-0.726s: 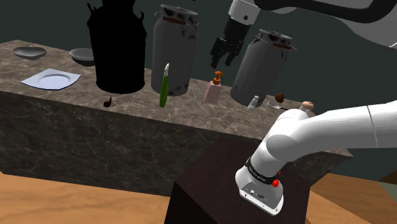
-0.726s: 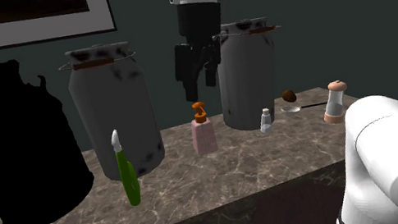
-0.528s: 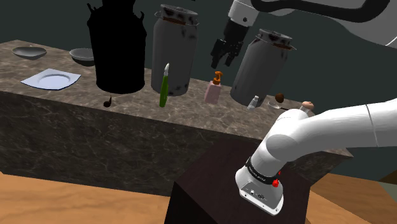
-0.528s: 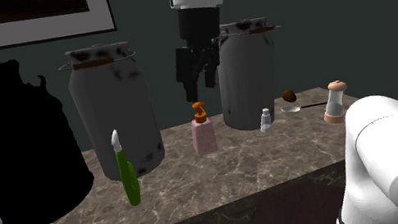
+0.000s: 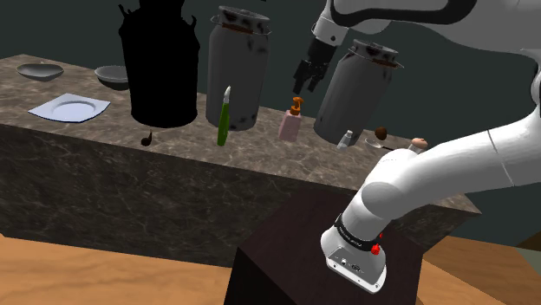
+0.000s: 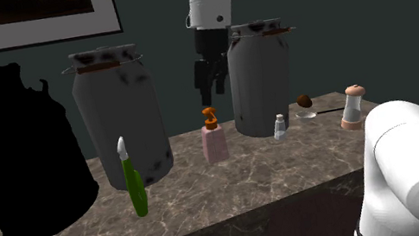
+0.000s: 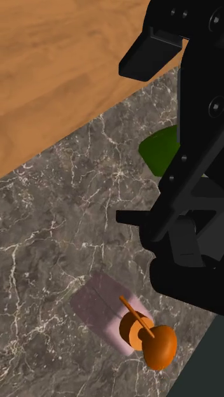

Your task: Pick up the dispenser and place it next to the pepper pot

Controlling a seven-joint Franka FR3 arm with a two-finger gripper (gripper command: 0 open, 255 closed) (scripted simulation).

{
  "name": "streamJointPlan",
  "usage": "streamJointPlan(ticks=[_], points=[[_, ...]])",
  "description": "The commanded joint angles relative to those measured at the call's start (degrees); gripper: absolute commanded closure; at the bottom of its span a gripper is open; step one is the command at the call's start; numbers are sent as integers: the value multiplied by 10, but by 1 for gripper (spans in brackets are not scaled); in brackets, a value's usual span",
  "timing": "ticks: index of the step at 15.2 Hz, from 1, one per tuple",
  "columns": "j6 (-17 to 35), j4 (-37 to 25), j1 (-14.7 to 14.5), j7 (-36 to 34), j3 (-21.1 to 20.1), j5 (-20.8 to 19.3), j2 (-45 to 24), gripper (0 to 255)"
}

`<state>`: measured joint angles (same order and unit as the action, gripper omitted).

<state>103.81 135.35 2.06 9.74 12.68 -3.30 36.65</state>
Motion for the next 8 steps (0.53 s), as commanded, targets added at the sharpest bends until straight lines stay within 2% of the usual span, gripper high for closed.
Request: streamJointPlan(ticks=[1,8], points=[[15,-13,0,35,27,-2,-31,0],[58,-83,-6,162,122,18,-162,0]])
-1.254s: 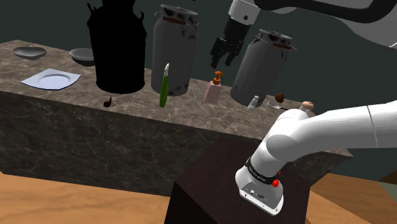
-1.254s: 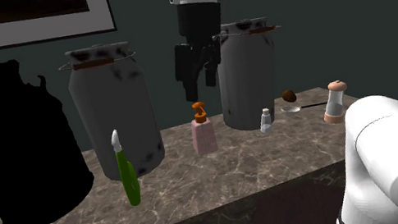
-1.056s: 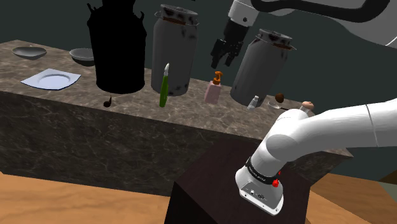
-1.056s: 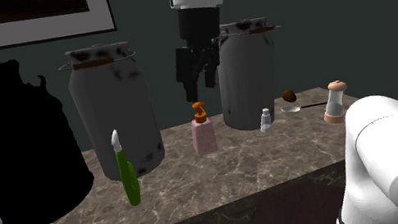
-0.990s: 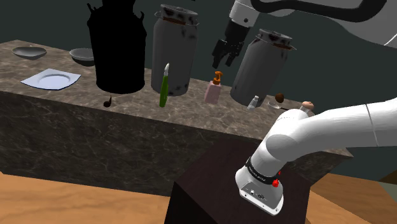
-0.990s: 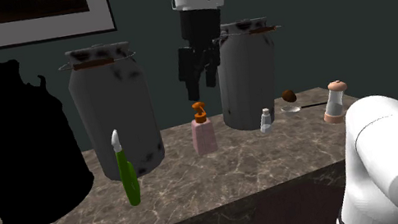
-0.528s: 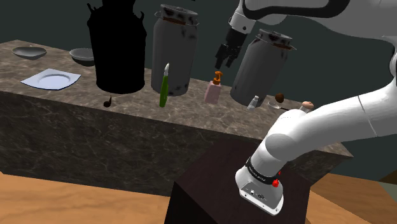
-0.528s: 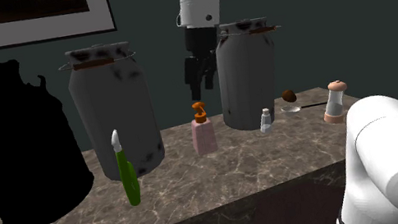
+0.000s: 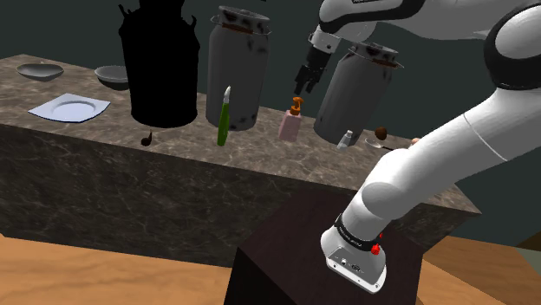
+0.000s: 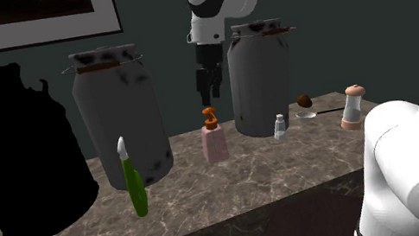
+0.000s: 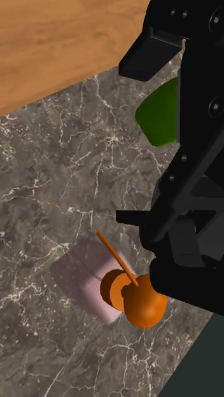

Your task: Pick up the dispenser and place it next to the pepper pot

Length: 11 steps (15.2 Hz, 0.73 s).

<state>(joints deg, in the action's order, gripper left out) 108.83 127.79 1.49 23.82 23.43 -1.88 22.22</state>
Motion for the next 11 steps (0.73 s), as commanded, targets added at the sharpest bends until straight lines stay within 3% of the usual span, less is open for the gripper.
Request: streamJointPlan(ticks=[1,7,11], points=[[12,-20,-1,41,27,12,-39,0],[20,-118,-1,170,94,86,-186,0],[5,-203,23,256,116,155,-298,0]])
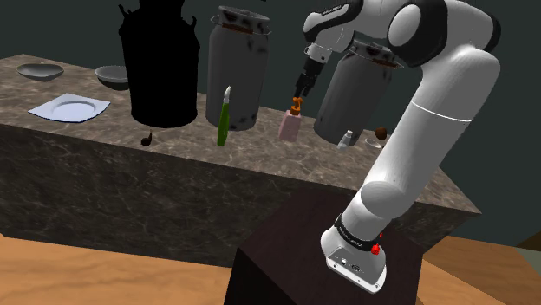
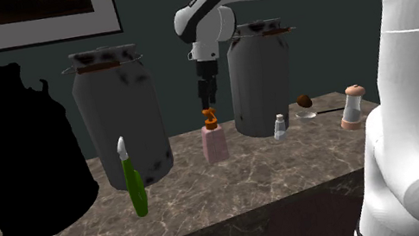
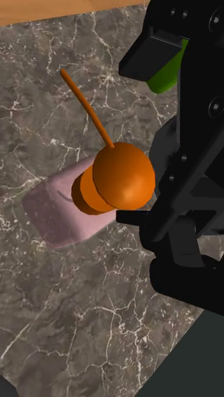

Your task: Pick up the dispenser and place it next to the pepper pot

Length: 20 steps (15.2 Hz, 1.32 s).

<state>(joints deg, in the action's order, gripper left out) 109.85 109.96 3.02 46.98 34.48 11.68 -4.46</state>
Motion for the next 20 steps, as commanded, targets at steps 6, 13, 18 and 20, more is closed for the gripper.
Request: streamJointPlan(ticks=[6,13,18,20], points=[[27,-7,12,39,0,36,-53,0],[45,6,11,43,-2,42,-59,0],[45,6,11,42,-2,42,-59,255],[45,6,11,42,-2,42,-59,255]])
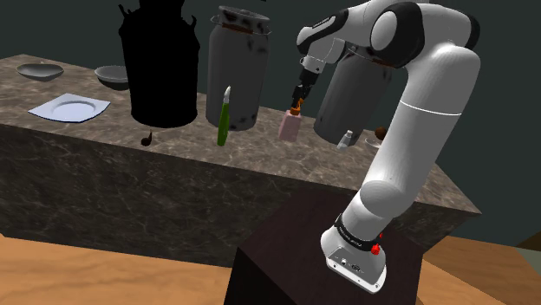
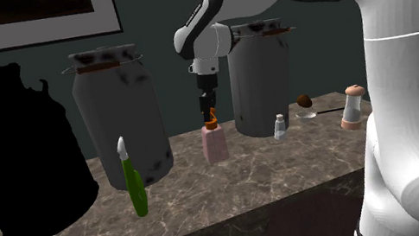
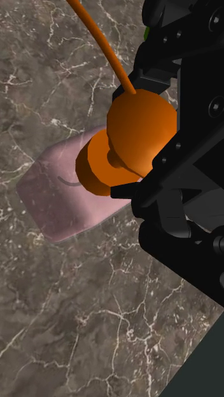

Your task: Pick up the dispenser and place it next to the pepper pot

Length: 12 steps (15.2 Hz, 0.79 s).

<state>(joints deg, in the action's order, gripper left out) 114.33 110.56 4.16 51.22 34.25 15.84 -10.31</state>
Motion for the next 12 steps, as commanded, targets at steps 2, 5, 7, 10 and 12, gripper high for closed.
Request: streamJointPlan(ticks=[2,5,7,10,12], points=[[0,0,0,0,0,0,0,255],[0,0,0,0,0,0,0,255],[-6,-4,0,-3,1,-3,3,255],[-26,-18,-2,-10,2,-10,12,255],[-40,-27,-2,-14,3,-15,17,255]])
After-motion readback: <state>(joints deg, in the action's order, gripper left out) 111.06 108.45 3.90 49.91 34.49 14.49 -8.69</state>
